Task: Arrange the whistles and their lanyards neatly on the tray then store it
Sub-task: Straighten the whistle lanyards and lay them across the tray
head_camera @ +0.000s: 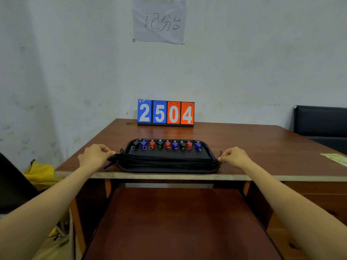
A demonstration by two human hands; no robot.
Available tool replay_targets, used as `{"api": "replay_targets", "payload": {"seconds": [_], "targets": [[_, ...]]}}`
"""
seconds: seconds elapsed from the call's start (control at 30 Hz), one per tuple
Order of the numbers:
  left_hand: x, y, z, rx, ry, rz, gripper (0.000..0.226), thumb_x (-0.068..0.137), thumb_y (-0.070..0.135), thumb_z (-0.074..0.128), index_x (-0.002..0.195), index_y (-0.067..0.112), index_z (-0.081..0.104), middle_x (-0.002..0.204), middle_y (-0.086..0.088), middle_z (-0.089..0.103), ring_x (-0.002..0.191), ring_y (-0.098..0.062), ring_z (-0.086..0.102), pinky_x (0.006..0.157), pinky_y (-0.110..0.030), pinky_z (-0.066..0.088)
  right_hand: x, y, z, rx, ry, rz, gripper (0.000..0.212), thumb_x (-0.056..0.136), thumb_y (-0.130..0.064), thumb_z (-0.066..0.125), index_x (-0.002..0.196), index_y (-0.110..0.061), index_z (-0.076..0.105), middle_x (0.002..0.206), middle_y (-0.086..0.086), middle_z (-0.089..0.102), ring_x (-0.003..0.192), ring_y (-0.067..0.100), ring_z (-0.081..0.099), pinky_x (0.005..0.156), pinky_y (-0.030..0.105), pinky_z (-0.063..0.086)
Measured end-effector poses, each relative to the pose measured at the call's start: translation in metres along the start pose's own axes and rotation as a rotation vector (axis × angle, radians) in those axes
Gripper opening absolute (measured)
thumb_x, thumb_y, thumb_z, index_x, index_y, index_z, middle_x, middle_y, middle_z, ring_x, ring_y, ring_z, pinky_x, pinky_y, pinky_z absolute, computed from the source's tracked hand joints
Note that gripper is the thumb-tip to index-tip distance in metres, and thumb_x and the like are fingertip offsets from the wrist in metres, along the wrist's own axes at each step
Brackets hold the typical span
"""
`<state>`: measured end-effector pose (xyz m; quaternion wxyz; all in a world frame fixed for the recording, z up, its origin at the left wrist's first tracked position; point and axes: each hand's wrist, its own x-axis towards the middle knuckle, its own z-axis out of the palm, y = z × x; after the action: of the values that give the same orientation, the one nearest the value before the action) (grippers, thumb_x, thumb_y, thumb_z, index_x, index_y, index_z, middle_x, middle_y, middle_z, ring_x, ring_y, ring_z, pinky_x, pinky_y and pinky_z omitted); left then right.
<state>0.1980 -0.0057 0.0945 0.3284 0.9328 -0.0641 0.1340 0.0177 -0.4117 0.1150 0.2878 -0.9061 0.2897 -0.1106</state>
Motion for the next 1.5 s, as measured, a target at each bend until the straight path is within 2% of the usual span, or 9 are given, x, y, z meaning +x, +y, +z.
{"api": "replay_targets", "payload": {"seconds": [0.17, 0.37, 0.5, 0.63, 0.8, 0.93, 1.13, 1.5], "targets": [[-0.003, 0.001, 0.003, -0.007, 0.016, -0.003, 0.023, 0.082, 0.050, 0.063, 0.078, 0.027, 0.064, 0.099, 0.000, 0.069, 0.100, -0.026, 0.060, 0.090, -0.048, 0.048, -0.001, 0.003, 0.003, -0.034, -0.010, 0.004, 0.020, 0.081, -0.034, 0.070, 0.066, -0.023, 0.065, 0.082, -0.004, 0.067, 0.094, 0.024, 0.060, 0.096, 0.053, 0.044], [-0.006, 0.001, 0.004, -0.011, 0.005, -0.007, 0.023, 0.082, 0.049, 0.063, 0.086, 0.026, 0.065, 0.104, -0.001, 0.068, 0.104, -0.027, 0.059, 0.092, -0.049, 0.047, -0.004, 0.003, 0.001, -0.040, -0.016, -0.011, 0.019, 0.082, -0.033, 0.069, 0.067, -0.024, 0.064, 0.079, -0.008, 0.063, 0.098, 0.024, 0.059, 0.099, 0.053, 0.041], [-0.008, 0.001, 0.004, -0.023, 0.046, 0.057, 0.031, 0.081, 0.050, 0.063, 0.099, 0.025, 0.064, 0.106, 0.000, 0.068, 0.107, -0.026, 0.059, 0.092, -0.048, 0.046, -0.004, 0.007, -0.001, -0.037, -0.020, -0.068, 0.016, 0.079, -0.042, 0.069, 0.077, -0.027, 0.064, 0.091, -0.007, 0.064, 0.102, 0.021, 0.057, 0.100, 0.052, 0.041], [-0.009, 0.003, 0.005, -0.042, 0.061, 0.177, 0.031, 0.081, 0.042, 0.067, 0.105, 0.022, 0.065, 0.113, -0.003, 0.066, 0.108, -0.025, 0.058, 0.093, -0.047, 0.046, -0.009, 0.005, -0.003, -0.046, -0.031, -0.167, 0.034, 0.086, -0.043, 0.061, 0.106, -0.016, 0.063, 0.107, -0.002, 0.061, 0.102, 0.016, 0.054, 0.092, 0.033, 0.045], [-0.018, 0.020, 0.011, 0.012, 0.029, 0.313, 0.033, 0.085, 0.036, 0.065, 0.114, 0.020, 0.064, 0.119, -0.006, 0.062, 0.114, -0.027, 0.053, 0.097, -0.044, 0.042, -0.014, -0.003, -0.002, -0.117, 0.143, -0.365, 0.029, 0.091, -0.037, 0.055, 0.111, -0.017, 0.062, 0.118, 0.004, 0.059, 0.112, 0.019, 0.052, 0.094, 0.034, 0.043], [-0.018, 0.036, 0.014, 0.009, -0.017, 0.343, 0.032, 0.090, 0.030, 0.058, 0.118, 0.016, 0.062, 0.121, -0.007, 0.060, 0.113, -0.024, 0.053, 0.096, -0.039, 0.041, -0.011, -0.018, 0.002, -0.139, 0.168, -0.402, 0.032, 0.092, -0.032, 0.054, 0.119, -0.015, 0.058, 0.121, 0.005, 0.059, 0.110, 0.018, 0.054, 0.095, 0.033, 0.046], [-0.003, 0.064, 0.022, 0.049, -0.097, 0.267, 0.030, 0.093, 0.026, 0.054, 0.120, 0.015, 0.062, 0.121, -0.007, 0.058, 0.108, -0.022, 0.057, 0.090, -0.033, 0.044, 0.010, -0.039, 0.007, -0.145, 0.105, -0.337, 0.033, 0.093, -0.026, 0.056, 0.121, -0.010, 0.057, 0.121, 0.007, 0.061, 0.107, 0.020, 0.058, 0.089, 0.029, 0.046], [0.043, 0.094, 0.060, 0.171, -0.257, 0.369, 0.034, 0.092, 0.024, 0.057, 0.125, 0.015, 0.060, 0.124, -0.007, 0.060, 0.108, -0.022, 0.058, 0.095, -0.034, 0.047, 0.068, -0.073, 0.025, -0.299, -0.149, -0.335, 0.039, 0.094, -0.021, 0.053, 0.132, -0.011, 0.050, 0.135, 0.010, 0.053, 0.120, 0.024, 0.052, 0.100, 0.032, 0.042]]}}
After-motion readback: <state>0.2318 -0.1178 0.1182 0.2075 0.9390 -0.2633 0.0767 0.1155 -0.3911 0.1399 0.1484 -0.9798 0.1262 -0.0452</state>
